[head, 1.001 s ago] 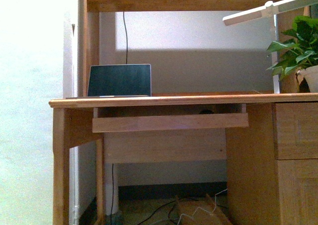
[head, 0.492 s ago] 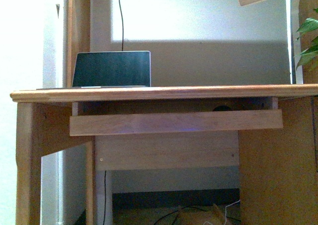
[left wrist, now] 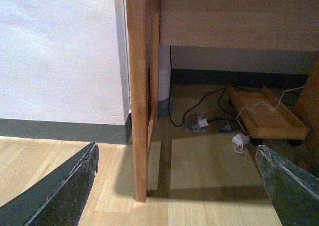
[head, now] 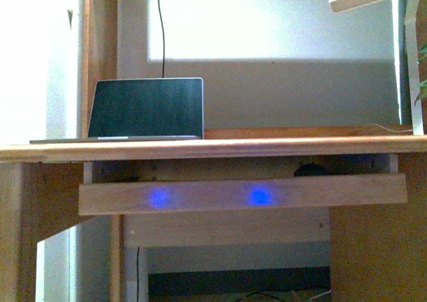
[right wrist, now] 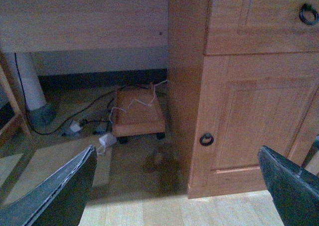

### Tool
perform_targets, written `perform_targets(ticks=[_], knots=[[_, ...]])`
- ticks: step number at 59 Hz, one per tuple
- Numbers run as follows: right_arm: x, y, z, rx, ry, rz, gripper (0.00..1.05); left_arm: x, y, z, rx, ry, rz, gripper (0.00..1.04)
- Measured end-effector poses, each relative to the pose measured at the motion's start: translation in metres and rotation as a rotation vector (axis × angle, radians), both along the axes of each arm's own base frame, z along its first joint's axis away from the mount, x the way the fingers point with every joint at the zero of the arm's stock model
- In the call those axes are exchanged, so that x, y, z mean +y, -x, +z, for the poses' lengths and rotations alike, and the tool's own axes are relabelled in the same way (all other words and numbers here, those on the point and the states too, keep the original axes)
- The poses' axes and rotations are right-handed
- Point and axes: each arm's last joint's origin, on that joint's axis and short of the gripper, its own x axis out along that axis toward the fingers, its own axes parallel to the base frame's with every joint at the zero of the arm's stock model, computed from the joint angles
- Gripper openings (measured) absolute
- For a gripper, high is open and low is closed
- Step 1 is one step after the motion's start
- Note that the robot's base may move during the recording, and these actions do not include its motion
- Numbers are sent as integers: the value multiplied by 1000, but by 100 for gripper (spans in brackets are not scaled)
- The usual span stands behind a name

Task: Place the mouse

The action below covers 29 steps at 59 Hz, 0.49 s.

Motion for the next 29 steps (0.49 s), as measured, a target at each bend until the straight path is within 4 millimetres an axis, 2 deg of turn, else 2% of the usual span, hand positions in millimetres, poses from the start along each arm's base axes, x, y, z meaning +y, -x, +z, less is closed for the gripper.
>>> perform_targets(ticks=[29], knots=[[0, 0, 0, 0, 0, 0, 97, 0, 0, 0, 0, 0, 0, 97]])
